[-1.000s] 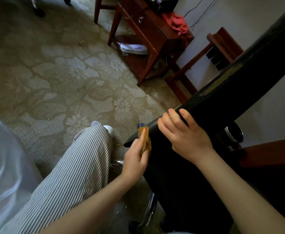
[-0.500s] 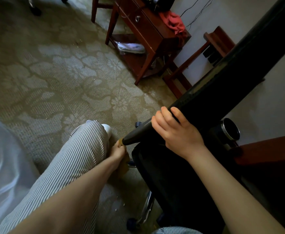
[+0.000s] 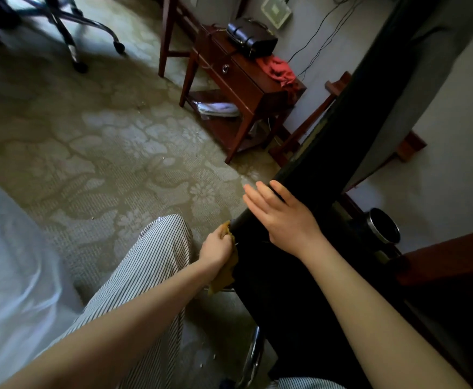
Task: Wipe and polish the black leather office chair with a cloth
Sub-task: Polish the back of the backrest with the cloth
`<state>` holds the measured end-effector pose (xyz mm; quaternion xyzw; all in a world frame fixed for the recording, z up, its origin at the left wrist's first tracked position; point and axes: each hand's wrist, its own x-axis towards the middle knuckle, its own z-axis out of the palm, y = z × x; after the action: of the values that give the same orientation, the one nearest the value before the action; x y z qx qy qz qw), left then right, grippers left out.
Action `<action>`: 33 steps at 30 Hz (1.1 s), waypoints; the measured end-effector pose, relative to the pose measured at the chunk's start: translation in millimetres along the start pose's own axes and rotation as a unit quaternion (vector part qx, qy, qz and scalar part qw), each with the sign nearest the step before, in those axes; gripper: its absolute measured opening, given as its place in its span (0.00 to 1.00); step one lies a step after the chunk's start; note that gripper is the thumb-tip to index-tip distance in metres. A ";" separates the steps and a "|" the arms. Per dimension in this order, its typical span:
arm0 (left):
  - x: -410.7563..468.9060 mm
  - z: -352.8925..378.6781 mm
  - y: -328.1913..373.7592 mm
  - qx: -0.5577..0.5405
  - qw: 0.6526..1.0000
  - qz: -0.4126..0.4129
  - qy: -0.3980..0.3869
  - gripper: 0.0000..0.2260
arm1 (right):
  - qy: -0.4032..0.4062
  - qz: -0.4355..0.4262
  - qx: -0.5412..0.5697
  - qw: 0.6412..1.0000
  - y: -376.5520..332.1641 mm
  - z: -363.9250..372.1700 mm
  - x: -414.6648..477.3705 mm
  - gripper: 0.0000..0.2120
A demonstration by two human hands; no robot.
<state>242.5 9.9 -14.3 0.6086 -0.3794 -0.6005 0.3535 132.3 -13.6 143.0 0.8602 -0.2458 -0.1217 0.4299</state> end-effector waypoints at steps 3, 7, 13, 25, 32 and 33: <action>-15.2 1.5 19.0 0.006 1.000 0.022 0.006 0.26 | 0.006 0.036 0.053 0.998 -4.2 -10.9 -4.4 0.31; -41.9 0.4 54.0 -0.008 0.998 0.066 0.012 0.20 | 0.057 0.151 0.116 0.980 -7.9 -29.0 -14.0 0.27; -81.7 1.9 122.2 -0.070 0.980 0.186 0.007 0.15 | 0.152 0.218 0.101 0.959 5.7 -46.7 -26.7 0.25; -143.2 -27.2 277.7 -0.018 0.875 0.480 0.060 0.10 | 0.183 0.455 0.285 0.824 49.6 -83.9 -34.7 0.27; -134.1 -25.0 249.2 0.233 0.849 0.452 0.142 0.24 | 0.169 0.426 0.317 0.830 52.1 -104.9 -25.1 0.24; -129.4 -23.6 236.3 0.241 0.848 0.451 0.138 0.24 | 0.170 0.430 0.322 0.826 51.8 -106.1 -22.7 0.23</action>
<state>258.5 14.8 255.7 0.5134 -0.6924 -0.1748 0.4759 141.2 44.1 248.1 0.7638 -0.5396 0.3096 0.1722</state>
